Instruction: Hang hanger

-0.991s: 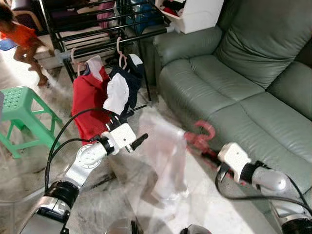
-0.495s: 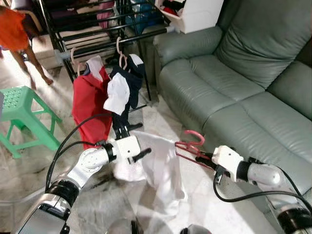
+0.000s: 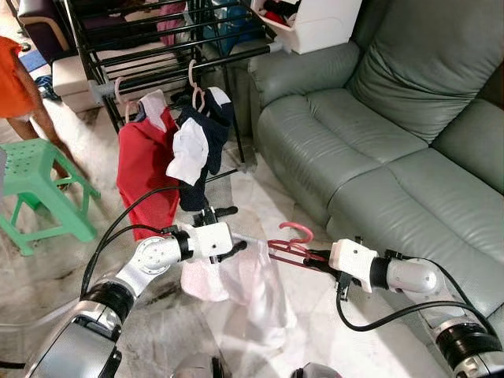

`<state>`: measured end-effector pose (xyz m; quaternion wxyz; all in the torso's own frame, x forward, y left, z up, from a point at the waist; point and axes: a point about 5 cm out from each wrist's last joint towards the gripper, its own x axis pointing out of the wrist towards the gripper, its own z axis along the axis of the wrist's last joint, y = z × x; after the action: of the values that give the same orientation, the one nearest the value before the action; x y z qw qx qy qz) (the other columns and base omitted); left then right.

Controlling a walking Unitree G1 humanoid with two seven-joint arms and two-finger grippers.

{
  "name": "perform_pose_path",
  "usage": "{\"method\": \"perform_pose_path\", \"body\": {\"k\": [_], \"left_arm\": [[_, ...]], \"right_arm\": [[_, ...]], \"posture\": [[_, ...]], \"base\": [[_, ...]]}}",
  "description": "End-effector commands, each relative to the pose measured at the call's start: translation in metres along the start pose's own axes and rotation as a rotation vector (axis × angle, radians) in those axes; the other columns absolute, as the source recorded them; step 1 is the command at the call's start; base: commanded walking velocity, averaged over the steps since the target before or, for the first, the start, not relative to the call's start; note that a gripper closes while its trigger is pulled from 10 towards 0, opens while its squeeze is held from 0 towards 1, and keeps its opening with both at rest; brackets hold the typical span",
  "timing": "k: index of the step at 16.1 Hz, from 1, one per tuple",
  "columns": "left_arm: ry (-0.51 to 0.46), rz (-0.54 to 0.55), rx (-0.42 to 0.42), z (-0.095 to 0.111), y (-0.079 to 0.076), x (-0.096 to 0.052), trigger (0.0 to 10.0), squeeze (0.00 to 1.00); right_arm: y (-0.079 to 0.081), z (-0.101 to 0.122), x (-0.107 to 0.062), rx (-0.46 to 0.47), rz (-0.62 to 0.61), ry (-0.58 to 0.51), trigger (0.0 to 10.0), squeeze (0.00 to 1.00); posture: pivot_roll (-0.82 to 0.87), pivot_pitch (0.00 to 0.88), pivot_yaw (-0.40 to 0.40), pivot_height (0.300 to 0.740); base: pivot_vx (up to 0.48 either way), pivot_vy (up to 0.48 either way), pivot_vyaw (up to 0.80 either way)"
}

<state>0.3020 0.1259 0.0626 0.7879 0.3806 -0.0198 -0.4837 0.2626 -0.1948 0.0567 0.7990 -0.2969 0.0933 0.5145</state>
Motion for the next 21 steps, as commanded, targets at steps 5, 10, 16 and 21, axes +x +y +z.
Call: {"method": "perform_pose_path", "body": {"k": [5,10,16,21], "left_arm": [[0.029,-0.046,0.03,-0.0042,0.0016,-0.001,0.0,0.0],[0.05,-0.099,0.037,-0.006,-0.0023,0.0021,0.0,0.0],[0.069,-0.12,0.037,-0.0076,-0.003,0.0037,0.0,0.0],[0.081,-0.15,0.025,-0.0086,-0.0045,0.0046,0.0,0.0]], "right_arm": [[-0.0095,0.0074,-0.0009,-0.06,0.007,-0.032,10.0,0.0],[-0.0104,0.0076,-0.0003,-0.07,0.009,-0.038,10.0,0.0],[-0.0105,0.0068,-0.0004,-0.076,0.014,-0.036,10.0,0.0],[-0.0097,0.0067,0.0007,-0.072,0.036,-0.036,10.0,0.0]], "posture": [[-0.06,0.0,0.038,0.74],[-0.07,0.0,0.039,0.74],[-0.07,0.0,0.041,0.74],[-0.07,0.0,0.042,0.74]], "base": [[0.0,0.0,0.0],[0.0,0.0,0.0],[0.0,0.0,0.0],[0.0,0.0,0.0]]}}
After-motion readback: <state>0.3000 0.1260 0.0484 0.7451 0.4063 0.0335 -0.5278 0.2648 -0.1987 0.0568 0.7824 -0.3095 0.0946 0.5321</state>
